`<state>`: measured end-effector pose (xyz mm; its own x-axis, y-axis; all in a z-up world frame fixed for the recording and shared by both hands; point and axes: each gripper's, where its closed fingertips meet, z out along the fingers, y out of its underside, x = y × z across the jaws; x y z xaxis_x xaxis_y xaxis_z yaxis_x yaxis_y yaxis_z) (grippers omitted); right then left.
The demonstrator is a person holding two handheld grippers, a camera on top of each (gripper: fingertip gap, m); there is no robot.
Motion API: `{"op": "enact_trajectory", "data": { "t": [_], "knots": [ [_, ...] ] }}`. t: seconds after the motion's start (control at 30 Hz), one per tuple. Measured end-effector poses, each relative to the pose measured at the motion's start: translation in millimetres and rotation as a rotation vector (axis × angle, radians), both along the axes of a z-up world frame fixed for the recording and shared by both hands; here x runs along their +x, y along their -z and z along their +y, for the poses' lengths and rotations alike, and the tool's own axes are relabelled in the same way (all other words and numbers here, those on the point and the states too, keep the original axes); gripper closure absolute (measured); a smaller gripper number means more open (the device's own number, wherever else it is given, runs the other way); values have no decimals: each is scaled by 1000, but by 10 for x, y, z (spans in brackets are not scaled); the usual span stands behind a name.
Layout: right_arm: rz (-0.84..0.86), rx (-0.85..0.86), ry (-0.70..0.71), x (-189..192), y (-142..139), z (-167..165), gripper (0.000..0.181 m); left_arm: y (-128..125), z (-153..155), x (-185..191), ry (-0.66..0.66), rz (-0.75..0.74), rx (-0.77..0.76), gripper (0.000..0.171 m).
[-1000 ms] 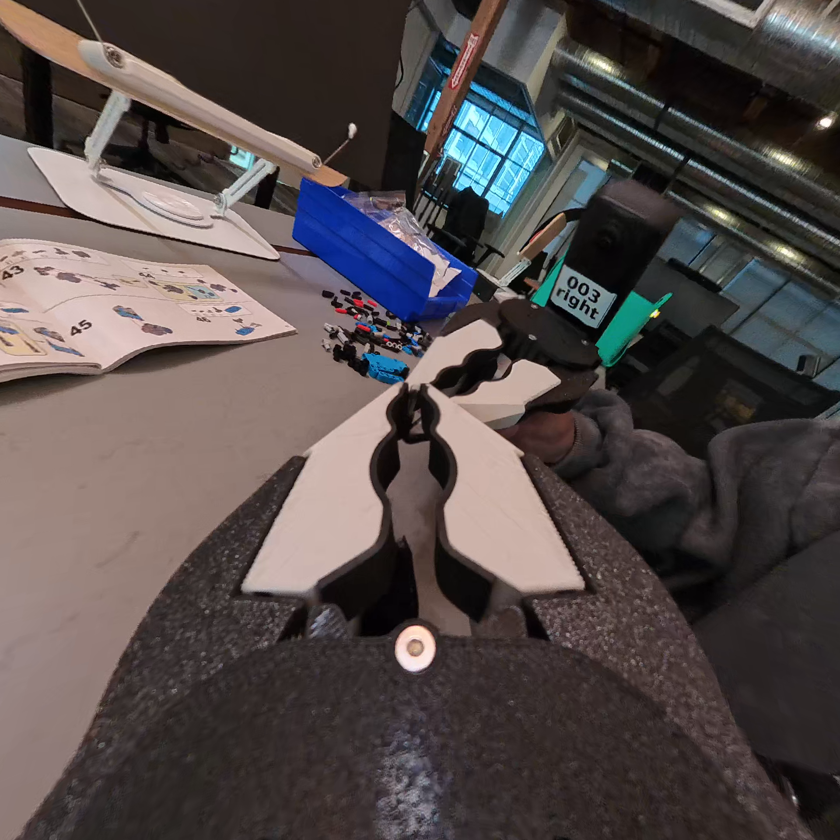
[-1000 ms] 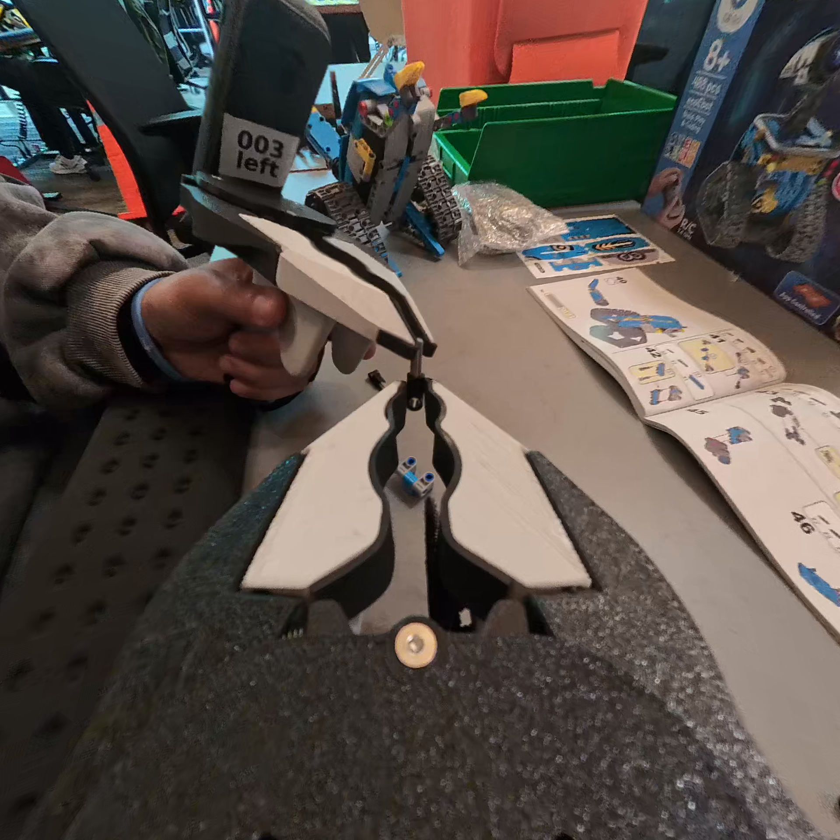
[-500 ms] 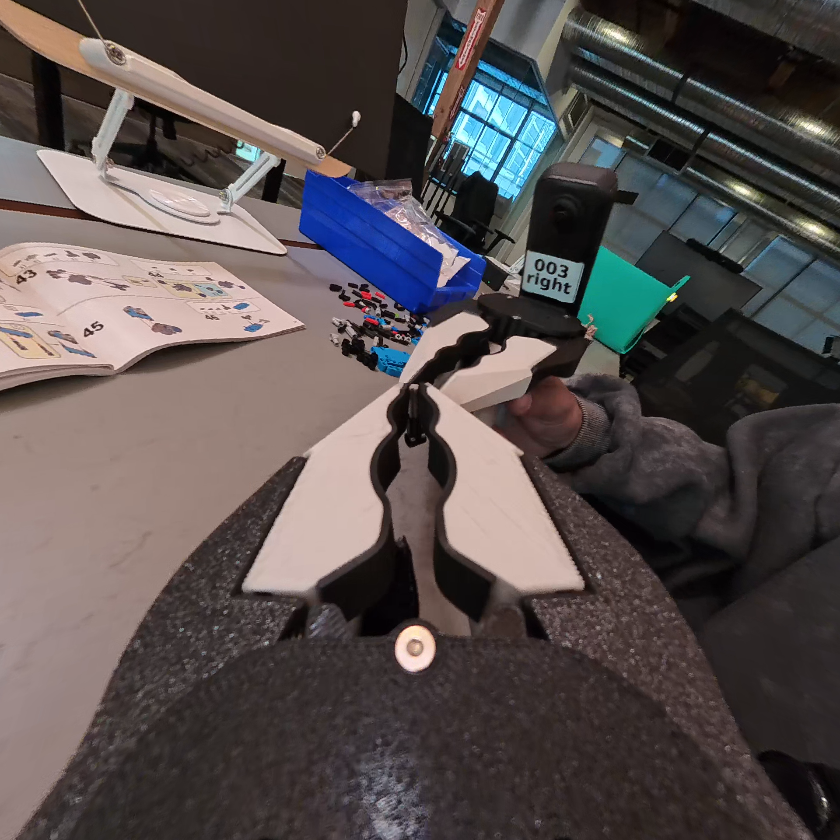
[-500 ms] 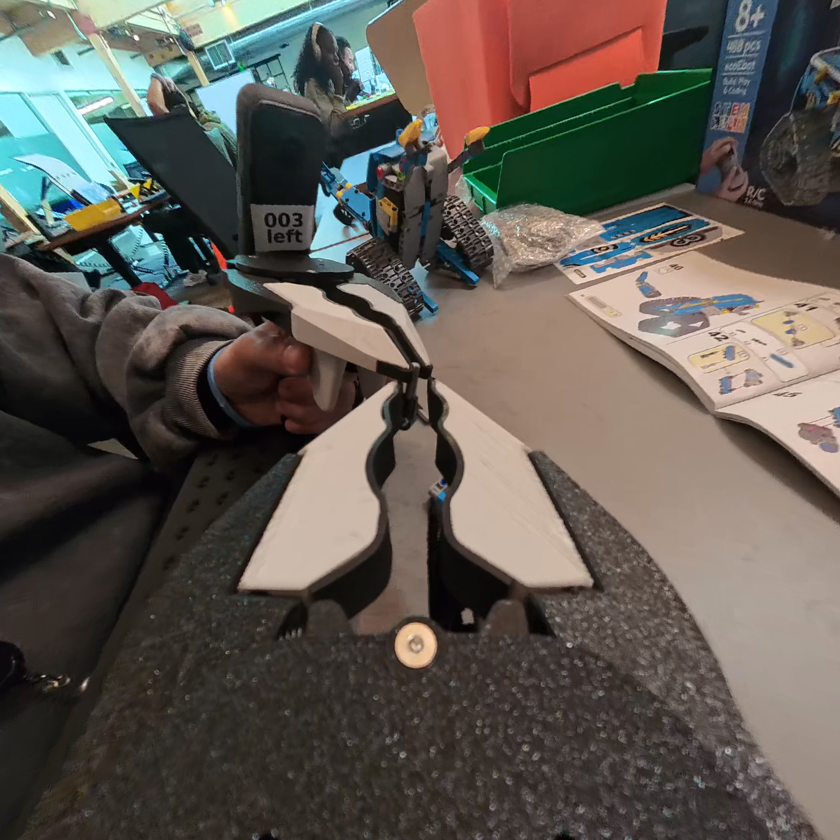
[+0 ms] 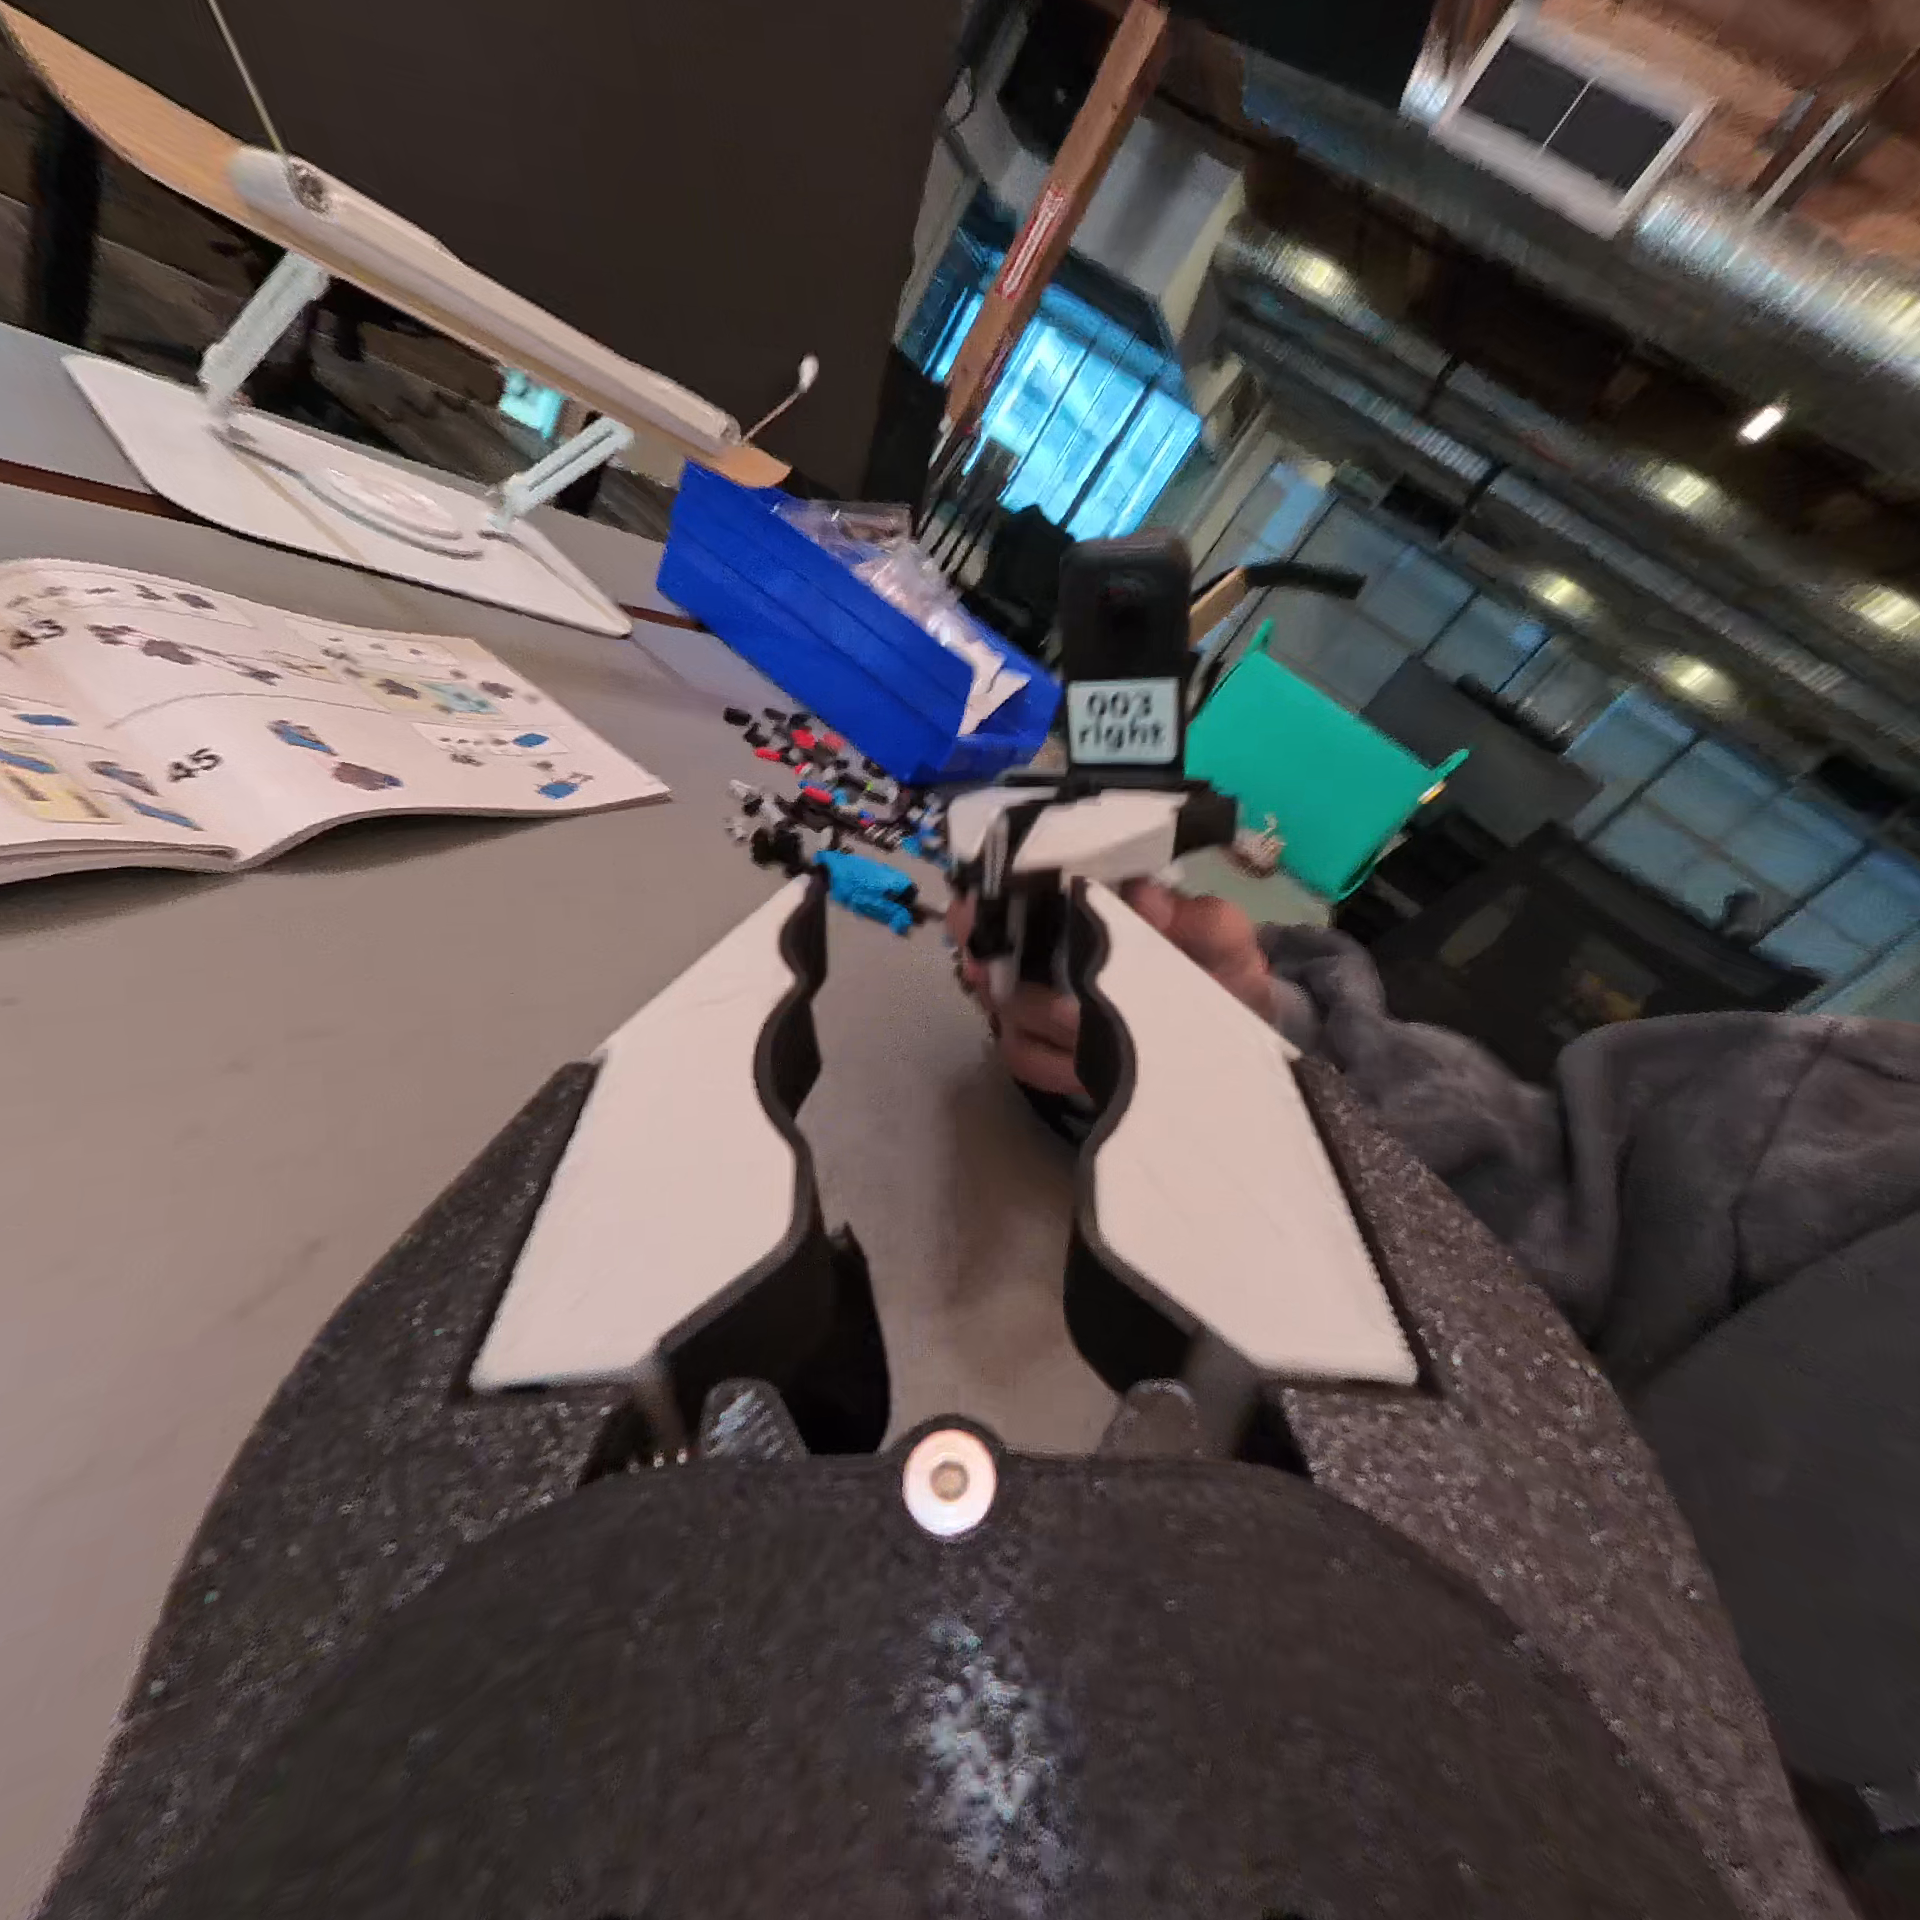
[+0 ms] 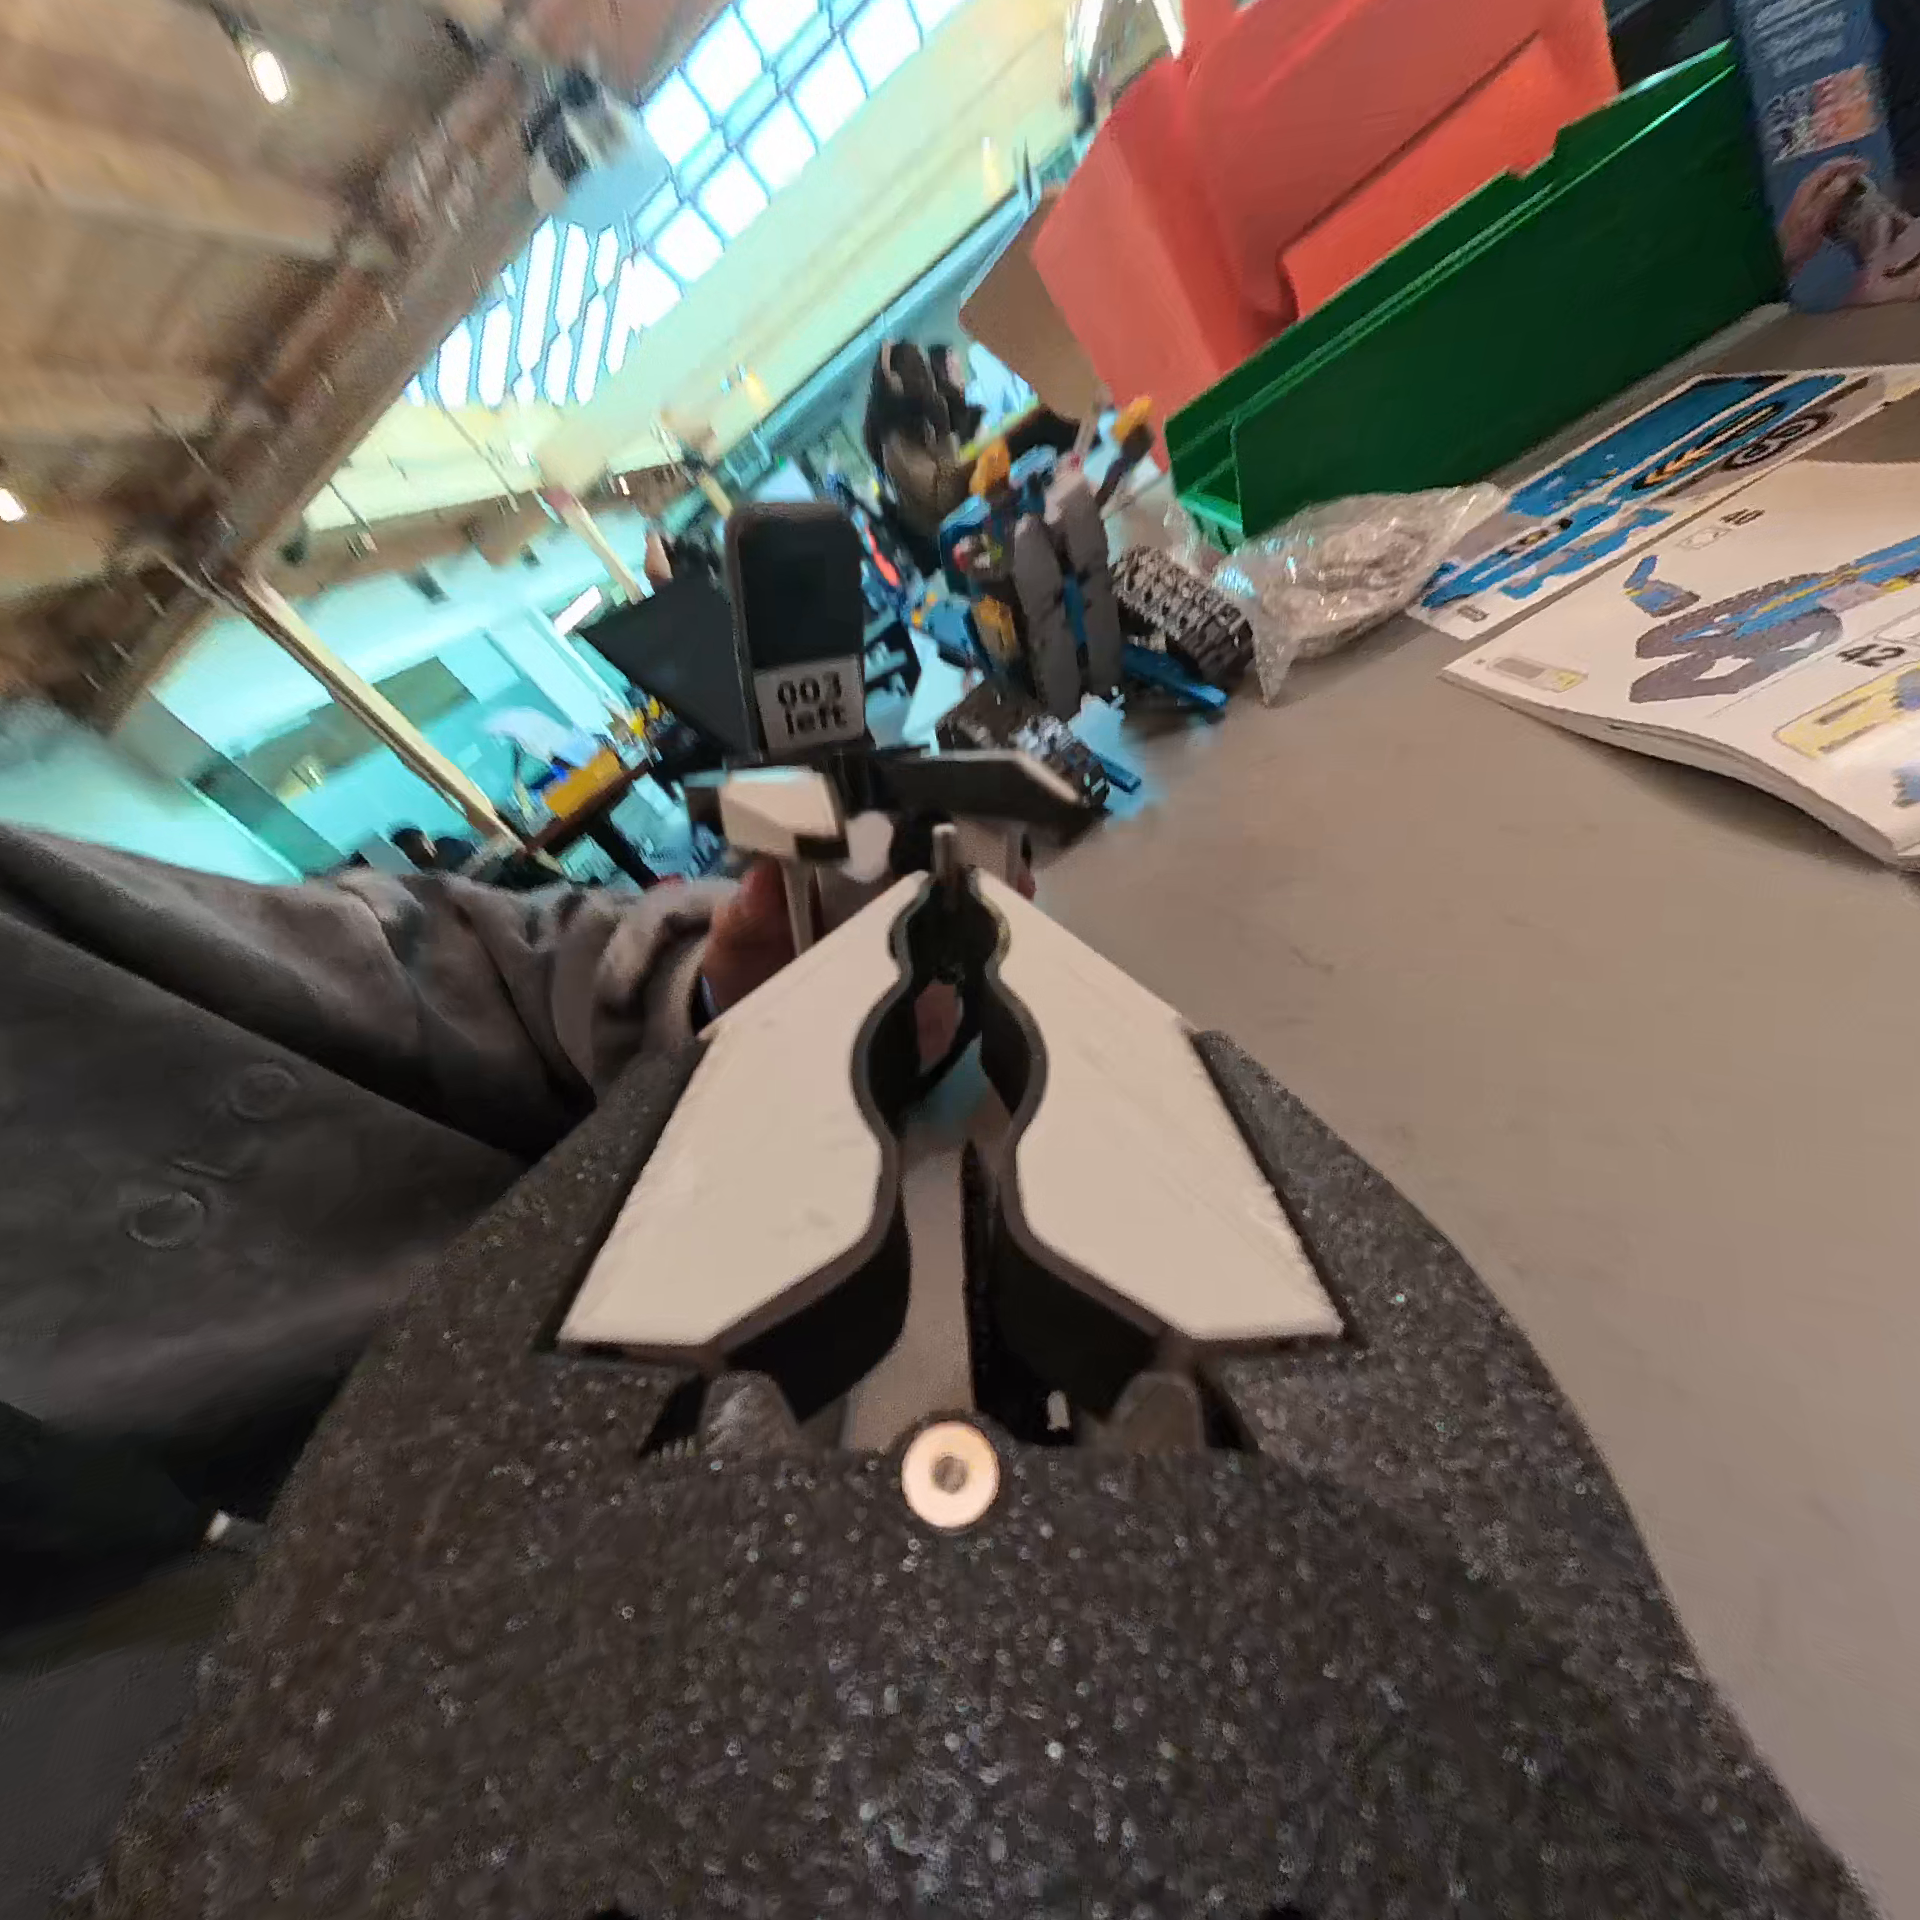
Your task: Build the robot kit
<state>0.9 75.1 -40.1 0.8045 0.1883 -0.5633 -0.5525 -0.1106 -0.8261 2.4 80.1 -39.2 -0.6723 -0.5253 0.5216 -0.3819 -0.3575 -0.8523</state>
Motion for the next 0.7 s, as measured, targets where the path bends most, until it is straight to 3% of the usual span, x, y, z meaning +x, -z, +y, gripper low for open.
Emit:
{"op": "enact_trajectory", "data": {
  "t": [0.13,0.2,0.3,0.5,0.7],
  "knots": [
    [-32,5,47,48,-29,-23,178,127,-236,-64,-22,-118,295,131],
    [-107,-4,64,-2,-49,7,180,146,-257,-41,-68,-151,365,136],
    [-167,-19,72,-60,-58,54,179,146,-241,-11,-84,-141,355,163],
    [-222,-82,167,27,54,109,177,278,-174,80,-158,-99,473,164],
    [-275,-93,186,16,60,143,178,259,-194,60,-129,-92,434,164]
  ]
}}
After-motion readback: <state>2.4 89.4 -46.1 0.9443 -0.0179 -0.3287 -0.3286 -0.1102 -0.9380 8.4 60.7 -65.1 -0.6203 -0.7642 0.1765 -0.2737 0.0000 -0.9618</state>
